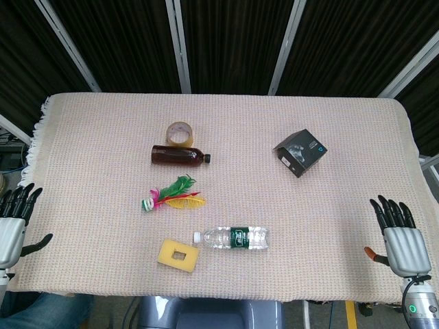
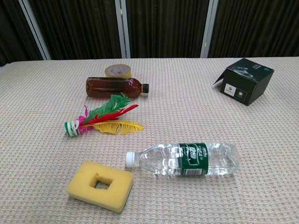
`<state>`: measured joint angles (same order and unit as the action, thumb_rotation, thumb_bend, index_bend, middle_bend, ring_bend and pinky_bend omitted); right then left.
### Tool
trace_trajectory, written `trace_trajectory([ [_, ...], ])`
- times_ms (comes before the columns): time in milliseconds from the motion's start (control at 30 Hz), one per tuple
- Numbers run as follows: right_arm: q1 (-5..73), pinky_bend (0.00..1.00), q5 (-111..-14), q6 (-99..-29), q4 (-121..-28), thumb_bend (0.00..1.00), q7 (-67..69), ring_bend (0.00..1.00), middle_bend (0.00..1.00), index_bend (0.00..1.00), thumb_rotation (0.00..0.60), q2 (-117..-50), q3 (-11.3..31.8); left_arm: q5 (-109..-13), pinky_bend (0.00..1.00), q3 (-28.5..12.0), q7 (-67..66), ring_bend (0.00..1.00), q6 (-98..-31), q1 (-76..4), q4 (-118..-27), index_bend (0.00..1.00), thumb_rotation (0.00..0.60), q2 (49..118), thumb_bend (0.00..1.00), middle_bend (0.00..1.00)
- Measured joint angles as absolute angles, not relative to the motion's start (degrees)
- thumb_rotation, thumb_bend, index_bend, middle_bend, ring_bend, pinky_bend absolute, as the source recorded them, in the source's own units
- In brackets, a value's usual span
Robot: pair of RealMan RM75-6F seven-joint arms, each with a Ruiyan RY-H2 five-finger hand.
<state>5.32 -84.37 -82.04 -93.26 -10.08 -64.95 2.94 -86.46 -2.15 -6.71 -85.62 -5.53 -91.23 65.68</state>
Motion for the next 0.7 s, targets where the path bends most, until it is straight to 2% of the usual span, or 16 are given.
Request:
trace_trajectory([
  [200,5.6,0.00,-83.8,-81.2,-93.3,0.09,-10.3,0.00,0.00,0.00,0.600,-65.0,3.0,-85.9,0.00,-2.3,-6.5,0.00,-84.9,-5.8,-91.0,0.06,0.600,65.8,0.17,0.00],
  [567,6.1,0.00,-83.5,-79.7,-92.9,0.09,-9.8,0.00,0.00,0.00,0.600,-64.9,2.7,-89.4,0.00,-3.0,-3.6,0.00,-83.4,-9.3,-86.8,0.31,0.600,70.4,0.19,0.00],
  [700,6.8,0.00,-83.1,-78.6,-92.9,0.09,-9.8,0.00,0.00,0.00,0.600,-64.9,2.8,-89.9,0.00,-4.1,-3.3,0.00,-82.9,-11.0,-85.5,0.41,0.600,73.1,0.23,0.00],
])
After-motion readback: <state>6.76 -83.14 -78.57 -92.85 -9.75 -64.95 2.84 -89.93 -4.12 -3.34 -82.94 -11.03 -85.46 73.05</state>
